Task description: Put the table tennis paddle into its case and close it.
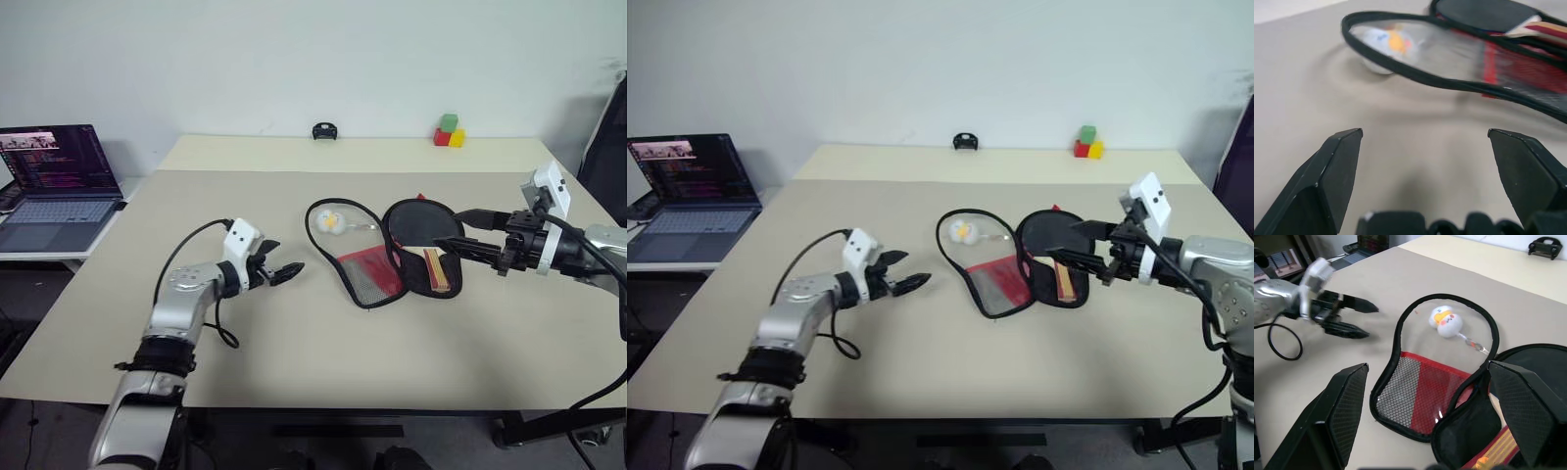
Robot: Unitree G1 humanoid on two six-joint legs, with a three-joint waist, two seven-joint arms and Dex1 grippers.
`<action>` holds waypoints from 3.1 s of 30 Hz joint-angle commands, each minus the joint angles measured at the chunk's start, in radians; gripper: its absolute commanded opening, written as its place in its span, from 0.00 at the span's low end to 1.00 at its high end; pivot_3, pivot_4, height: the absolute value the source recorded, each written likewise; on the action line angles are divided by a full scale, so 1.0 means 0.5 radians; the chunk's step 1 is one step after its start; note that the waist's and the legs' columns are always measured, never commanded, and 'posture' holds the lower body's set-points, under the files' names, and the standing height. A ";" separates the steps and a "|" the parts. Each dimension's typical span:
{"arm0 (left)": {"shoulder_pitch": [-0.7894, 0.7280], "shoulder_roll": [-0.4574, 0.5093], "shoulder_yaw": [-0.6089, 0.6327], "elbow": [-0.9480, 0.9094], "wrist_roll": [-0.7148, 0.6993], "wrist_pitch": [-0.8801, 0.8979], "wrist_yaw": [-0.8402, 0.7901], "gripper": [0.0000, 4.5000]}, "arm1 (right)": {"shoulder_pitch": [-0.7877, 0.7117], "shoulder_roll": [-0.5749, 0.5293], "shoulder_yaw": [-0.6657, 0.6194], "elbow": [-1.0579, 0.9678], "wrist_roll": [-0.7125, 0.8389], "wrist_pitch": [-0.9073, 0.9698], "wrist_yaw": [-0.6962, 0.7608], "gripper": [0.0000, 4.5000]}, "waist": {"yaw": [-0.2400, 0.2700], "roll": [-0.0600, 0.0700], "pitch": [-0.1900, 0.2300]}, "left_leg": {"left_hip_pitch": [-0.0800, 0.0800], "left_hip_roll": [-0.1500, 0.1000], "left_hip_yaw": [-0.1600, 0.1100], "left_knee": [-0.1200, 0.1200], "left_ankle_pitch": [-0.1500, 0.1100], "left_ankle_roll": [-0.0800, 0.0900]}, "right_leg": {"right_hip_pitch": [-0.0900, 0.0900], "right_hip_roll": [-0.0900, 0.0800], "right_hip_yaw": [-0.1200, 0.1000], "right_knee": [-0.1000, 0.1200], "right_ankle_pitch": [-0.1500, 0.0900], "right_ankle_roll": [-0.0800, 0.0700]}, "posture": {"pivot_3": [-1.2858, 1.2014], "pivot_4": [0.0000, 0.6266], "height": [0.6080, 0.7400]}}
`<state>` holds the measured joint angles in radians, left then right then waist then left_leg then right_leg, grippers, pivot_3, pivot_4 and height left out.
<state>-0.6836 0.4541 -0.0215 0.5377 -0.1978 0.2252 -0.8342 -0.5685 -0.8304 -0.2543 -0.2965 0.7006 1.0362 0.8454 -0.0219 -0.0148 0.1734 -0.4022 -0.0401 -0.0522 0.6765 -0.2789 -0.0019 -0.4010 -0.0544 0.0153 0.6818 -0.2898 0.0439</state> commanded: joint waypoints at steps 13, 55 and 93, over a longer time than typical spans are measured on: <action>-0.655 -0.348 -0.122 1.052 0.282 -0.482 -0.093 1.00 | 0.060 -0.078 -0.159 -0.120 0.135 -0.005 -0.092 0.95 | 0.016 -0.005 0.003 | -0.005 0.000 0.001 0.001 0.000 0.000 | -0.004 0.000 -0.002 0.000 0.000 0.000 | 0.52 0.24 1.00; -0.428 -0.364 0.031 -0.152 -0.058 -0.277 -0.702 1.00 | -0.080 0.225 0.219 0.833 -0.438 -0.325 -0.690 0.97 | -0.006 -0.010 0.006 | -0.010 0.001 0.002 0.003 0.006 -0.007 | -0.010 0.001 0.002 0.002 0.000 0.000 | 0.52 0.24 1.00; -0.032 -0.003 0.079 -0.961 -0.288 0.208 -0.426 1.00 | -0.726 0.620 0.482 2.400 -1.026 -0.812 -0.178 0.39 | -0.049 -0.010 0.004 | 0.006 0.001 0.011 0.005 0.003 -0.003 | -0.007 0.002 0.005 0.022 0.001 0.000 | 0.52 0.24 1.00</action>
<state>-0.7046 0.4309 0.0052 0.1067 -0.3186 0.3381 -1.0409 -0.9314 -0.5324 -0.0187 0.8797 0.2010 0.6236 0.7477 -0.0466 -0.0198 0.1753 -0.3990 -0.0397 -0.0469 0.6790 -0.2772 -0.0032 -0.4043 -0.0535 0.0176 0.6929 -0.2893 0.0439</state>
